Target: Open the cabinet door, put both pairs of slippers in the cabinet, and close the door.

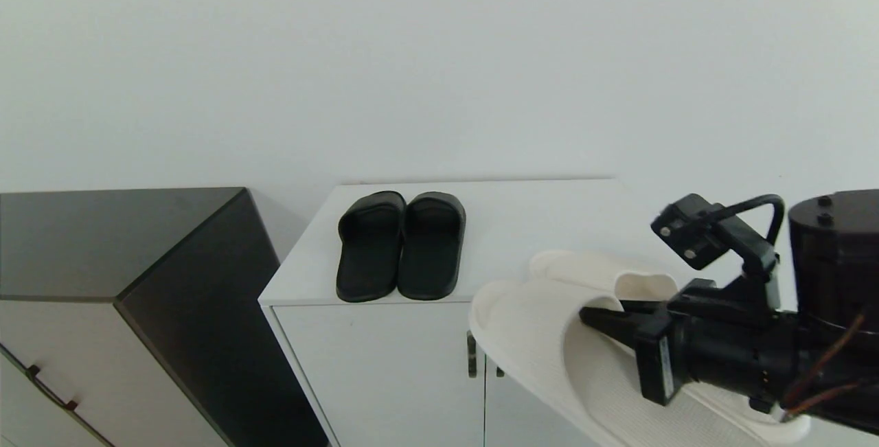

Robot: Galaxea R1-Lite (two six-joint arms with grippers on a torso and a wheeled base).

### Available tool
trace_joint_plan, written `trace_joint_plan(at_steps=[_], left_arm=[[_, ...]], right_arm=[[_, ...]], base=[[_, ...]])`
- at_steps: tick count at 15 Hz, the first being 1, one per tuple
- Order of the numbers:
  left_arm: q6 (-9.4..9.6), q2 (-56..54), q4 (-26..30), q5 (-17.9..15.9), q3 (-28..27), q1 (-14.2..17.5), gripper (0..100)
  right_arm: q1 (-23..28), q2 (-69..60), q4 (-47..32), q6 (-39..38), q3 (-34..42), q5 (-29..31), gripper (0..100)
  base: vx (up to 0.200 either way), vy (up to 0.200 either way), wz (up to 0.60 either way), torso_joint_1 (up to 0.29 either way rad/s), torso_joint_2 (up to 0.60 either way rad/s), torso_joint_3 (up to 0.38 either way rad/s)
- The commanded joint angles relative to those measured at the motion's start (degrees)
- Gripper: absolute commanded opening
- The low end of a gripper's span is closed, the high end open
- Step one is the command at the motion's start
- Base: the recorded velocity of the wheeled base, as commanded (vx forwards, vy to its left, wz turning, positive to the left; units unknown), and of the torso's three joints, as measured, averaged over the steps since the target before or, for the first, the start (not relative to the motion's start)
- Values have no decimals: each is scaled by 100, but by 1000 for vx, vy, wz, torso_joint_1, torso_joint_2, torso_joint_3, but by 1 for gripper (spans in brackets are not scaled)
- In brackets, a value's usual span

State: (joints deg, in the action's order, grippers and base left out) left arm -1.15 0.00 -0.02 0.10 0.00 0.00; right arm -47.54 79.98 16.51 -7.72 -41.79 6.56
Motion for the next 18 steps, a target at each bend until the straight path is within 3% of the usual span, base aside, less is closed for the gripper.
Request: trace_joint_plan(at_steps=[1, 4, 13, 18], left_arm=[[0, 0, 2, -1, 0, 0, 0], [0, 0, -6, -10, 0, 0, 0], [0, 0, 2, -19, 0, 0, 0], [9, 0, 2, -10, 0, 0, 0]], right_arm=[[-53, -466, 28, 7, 180, -23, 0], [-53, -308, 37, 7, 233, -32, 0], [-53, -290, 54, 25, 285, -23, 0], [-44, -281, 63, 209, 408, -32, 0]], base=[[0, 0, 0, 0, 0, 0], [0, 0, 0, 0, 0, 0], [-200, 0, 0, -1, 2, 0], [0, 0, 0, 0, 0, 0]])
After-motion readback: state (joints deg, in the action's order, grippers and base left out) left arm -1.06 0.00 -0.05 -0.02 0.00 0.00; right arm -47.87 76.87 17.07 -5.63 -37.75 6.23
